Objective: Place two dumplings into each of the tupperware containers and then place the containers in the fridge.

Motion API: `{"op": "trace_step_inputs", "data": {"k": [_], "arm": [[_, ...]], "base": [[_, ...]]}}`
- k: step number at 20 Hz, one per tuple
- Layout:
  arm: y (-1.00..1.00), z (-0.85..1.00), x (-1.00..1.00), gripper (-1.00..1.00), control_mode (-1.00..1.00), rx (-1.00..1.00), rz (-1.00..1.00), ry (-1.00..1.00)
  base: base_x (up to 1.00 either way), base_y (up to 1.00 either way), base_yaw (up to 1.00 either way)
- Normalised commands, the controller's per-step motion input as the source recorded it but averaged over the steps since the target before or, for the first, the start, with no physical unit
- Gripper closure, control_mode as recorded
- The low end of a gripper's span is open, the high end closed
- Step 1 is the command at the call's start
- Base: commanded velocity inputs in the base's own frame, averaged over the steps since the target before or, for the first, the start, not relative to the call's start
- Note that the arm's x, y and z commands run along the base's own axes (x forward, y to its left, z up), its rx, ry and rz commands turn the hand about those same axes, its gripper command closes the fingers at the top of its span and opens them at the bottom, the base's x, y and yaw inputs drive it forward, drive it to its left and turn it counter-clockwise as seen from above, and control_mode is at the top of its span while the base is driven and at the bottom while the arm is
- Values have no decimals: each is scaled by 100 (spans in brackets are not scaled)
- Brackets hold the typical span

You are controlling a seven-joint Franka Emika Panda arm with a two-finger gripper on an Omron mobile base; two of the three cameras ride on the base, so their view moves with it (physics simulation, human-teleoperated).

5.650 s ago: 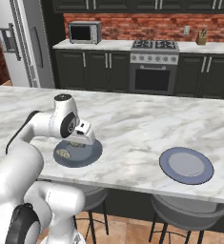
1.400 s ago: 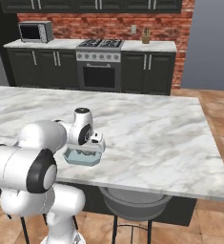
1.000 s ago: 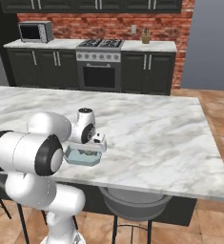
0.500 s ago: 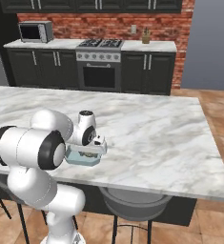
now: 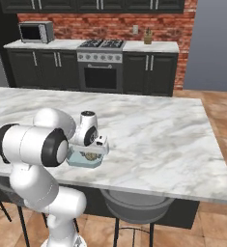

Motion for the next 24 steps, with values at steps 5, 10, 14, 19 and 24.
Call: {"op": "trace_step_inputs", "data": {"k": [5,10,14,19,24], "arm": [[0,30,-12,-100,-100,0,0,0],[0,72,-50,-100,-100,0,-1,4],[0,67,-71,-100,-100,0,0,4],[-5,10,-95,-100,-100,0,0,-1],[6,7,-61,-100,-100,0,-1,0]], "base": [[0,0,0],[0,0,0],[0,0,0],[0,0,0],[0,0,0]]}}
